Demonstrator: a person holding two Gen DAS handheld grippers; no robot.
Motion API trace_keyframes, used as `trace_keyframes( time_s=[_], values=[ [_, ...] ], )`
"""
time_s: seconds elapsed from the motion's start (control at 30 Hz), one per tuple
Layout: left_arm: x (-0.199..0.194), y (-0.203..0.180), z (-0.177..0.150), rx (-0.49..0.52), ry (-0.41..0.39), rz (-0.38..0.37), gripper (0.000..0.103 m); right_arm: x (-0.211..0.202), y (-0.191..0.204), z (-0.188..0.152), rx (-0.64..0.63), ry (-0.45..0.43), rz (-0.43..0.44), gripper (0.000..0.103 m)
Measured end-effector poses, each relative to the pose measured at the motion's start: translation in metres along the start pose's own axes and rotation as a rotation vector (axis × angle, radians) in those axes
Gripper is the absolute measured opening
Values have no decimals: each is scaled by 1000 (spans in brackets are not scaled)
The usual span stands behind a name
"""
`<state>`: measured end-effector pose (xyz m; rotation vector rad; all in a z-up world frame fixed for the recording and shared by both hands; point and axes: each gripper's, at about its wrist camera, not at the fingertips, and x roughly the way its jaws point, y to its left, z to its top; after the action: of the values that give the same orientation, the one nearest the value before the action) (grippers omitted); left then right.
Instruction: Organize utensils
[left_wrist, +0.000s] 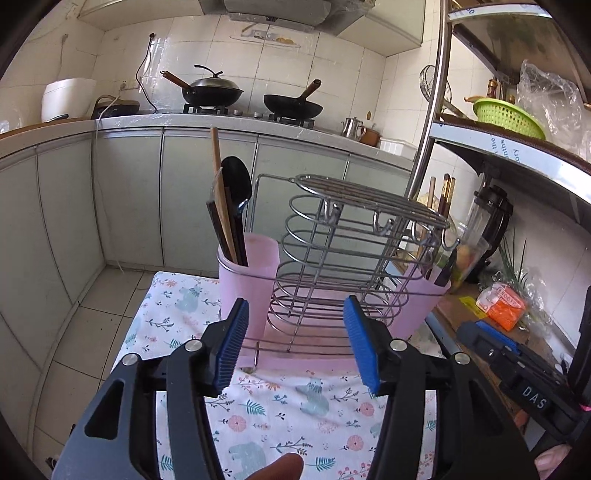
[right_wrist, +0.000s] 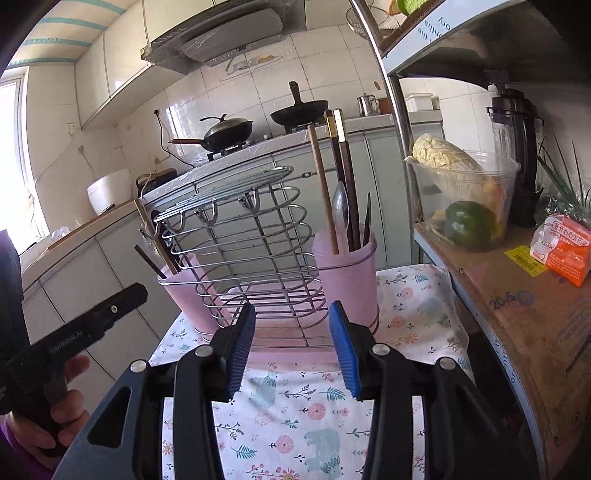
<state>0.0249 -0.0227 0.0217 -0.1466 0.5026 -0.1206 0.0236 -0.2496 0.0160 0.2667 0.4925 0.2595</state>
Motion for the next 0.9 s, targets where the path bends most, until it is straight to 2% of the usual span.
trace_keyframes(
  time_s=[0.9],
  values=[
    [-11,-19,-18,66,33,37,54,-13,25,-8,-83,-13,-39,42]
  ],
)
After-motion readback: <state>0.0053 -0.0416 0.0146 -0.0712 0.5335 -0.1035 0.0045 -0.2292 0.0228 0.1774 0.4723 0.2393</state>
